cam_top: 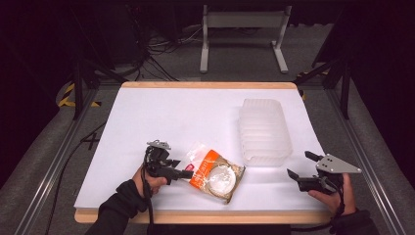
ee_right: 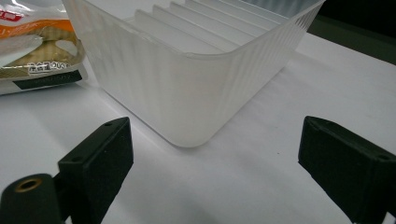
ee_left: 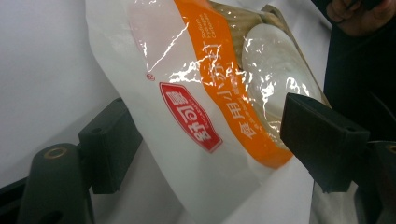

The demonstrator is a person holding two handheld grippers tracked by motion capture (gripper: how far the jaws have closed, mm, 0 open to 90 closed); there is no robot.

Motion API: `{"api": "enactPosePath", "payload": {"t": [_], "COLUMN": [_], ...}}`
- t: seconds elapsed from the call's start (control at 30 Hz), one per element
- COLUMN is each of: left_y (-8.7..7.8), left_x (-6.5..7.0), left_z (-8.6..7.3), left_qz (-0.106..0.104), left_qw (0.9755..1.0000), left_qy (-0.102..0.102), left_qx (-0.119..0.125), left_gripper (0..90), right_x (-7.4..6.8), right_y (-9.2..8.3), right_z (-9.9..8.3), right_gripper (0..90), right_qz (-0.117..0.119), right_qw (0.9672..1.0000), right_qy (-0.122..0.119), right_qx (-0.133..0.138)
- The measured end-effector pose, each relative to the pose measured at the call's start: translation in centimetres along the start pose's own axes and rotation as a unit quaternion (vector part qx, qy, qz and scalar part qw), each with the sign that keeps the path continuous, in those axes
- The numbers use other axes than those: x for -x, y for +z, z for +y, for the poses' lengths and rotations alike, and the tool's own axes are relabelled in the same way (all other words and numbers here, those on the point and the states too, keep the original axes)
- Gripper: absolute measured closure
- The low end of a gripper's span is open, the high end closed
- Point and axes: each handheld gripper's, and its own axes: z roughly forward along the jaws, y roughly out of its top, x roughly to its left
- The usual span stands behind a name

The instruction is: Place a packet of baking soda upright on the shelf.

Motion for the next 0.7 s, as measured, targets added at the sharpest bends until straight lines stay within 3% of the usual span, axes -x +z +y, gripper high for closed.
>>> {"api": "enactPosePath", "payload": {"t": [0.2, 0.27, 0.3, 0.47, 0.53, 0.67, 0.7], "left_y": [1.4, 1.9, 2.1, 3.0, 3.2, 3.1, 3.1], "left_x": [0.0, -0.1, -0.1, -0.3, 0.1, 1.2, 1.2], "left_z": [1.5, 2.0, 2.2, 2.7, 2.8, 3.2, 3.2], "left_qz": [0.006, 0.002, 0.002, 0.004, 0.011, 0.017, 0.017], "left_qw": [1.0000, 1.0000, 0.9999, 0.9993, 0.9984, 0.9955, 0.9955], "left_qy": [0.001, -0.005, 0.002, 0.028, 0.048, 0.091, 0.091], "left_qx": [-0.006, -0.007, -0.012, -0.024, -0.026, -0.016, -0.016], "left_gripper": [24.4, 29.2, 31.6, 62.6, 76.2, 89.6, 89.8], "right_x": [0.0, 0.0, 0.0, 0.2, 0.2, 0.3, 0.3], "right_y": [0.1, 0.1, 0.1, 0.0, 0.1, 0.0, 0.0], "right_z": [0.0, 0.0, 0.0, -0.1, -0.1, -0.2, -0.2], "right_gripper": [11.4, 11.4, 11.4, 11.5, 11.6, 12.0, 12.0], "right_qz": [0.004, 0.004, 0.005, 0.007, 0.009, 0.009, 0.009], "right_qw": [1.0000, 1.0000, 1.0000, 0.9999, 0.9999, 0.9999, 0.9999], "right_qy": [0.001, 0.003, 0.004, 0.010, 0.012, 0.013, 0.013], "right_qx": [-0.001, -0.002, -0.001, 0.001, 0.002, 0.002, 0.002]}}
